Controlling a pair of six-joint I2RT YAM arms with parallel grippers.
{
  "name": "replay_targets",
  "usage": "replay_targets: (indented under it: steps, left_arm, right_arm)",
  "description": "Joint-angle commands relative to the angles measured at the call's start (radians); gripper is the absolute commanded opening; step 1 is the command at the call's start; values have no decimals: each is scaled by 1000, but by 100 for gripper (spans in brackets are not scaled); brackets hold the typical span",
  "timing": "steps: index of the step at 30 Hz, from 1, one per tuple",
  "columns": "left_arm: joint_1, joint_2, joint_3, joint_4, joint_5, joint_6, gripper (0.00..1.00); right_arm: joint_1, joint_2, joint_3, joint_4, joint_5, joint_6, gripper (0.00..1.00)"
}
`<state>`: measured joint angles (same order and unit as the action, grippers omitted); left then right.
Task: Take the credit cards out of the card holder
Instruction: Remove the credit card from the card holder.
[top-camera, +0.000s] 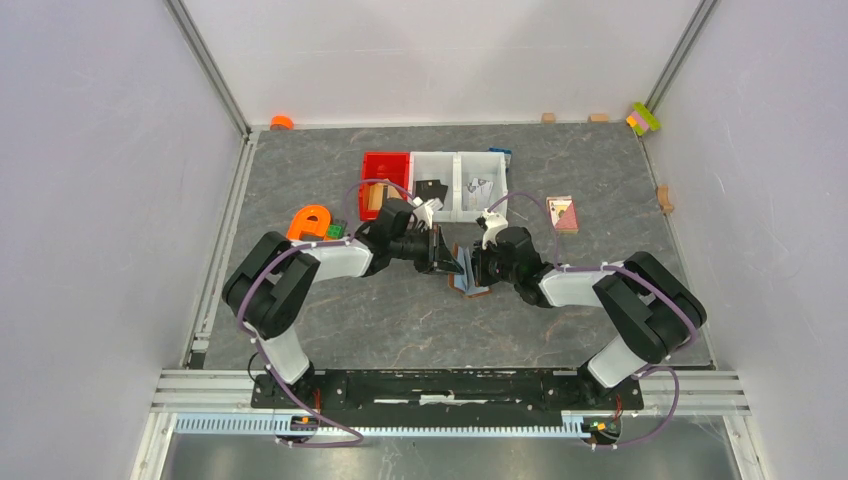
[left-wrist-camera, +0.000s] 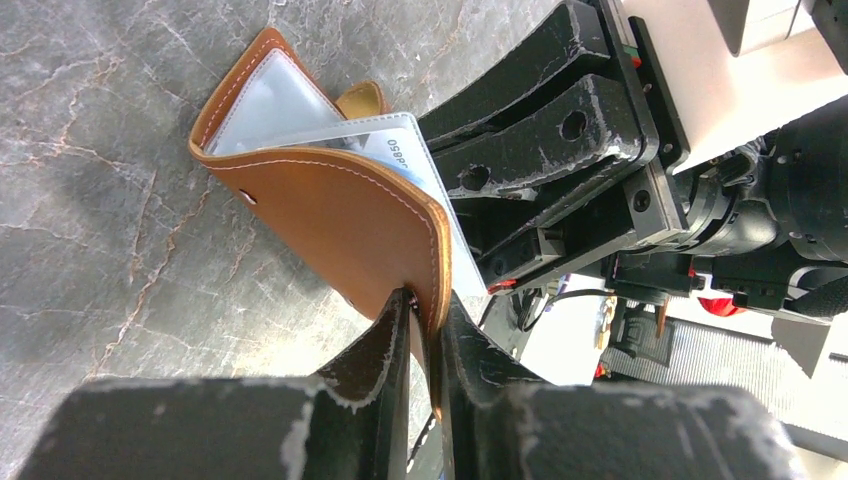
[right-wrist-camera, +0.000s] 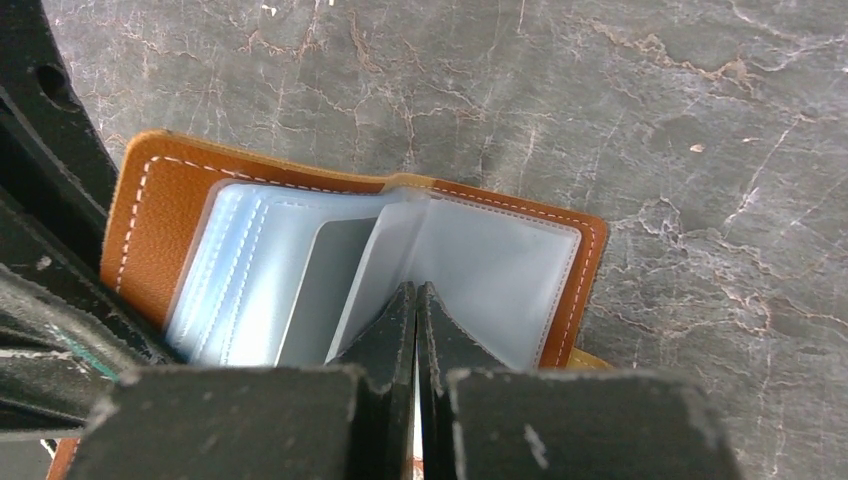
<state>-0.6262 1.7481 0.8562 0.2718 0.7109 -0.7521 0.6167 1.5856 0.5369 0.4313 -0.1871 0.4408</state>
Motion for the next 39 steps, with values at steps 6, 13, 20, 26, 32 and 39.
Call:
replay_targets:
  steps: [6, 13, 20, 26, 32, 39]
  left_arm:
    - [-26, -33, 86, -179, -64, 105, 8]
    - [-18, -36, 103, -263, -124, 140, 2]
    - [-15, -32, 128, -355, -195, 179, 2]
    - [-15, -21, 143, -400, -239, 201, 2]
    - [-15, -18, 155, -431, -273, 211, 2]
    - [-14, -2, 173, -483, -338, 227, 3]
  right_arm:
    - [0, -40, 26, -111, 142, -40, 3]
    - [-21, -113, 16, -163, 254, -44, 10]
    - [-43, -315, -72, -152, 372, -55, 30]
    - [-44, -297, -56, -165, 309, -58, 77]
    - [-44, -203, 9, -254, 328, -57, 82]
    - [-44, -143, 18, -268, 299, -43, 74]
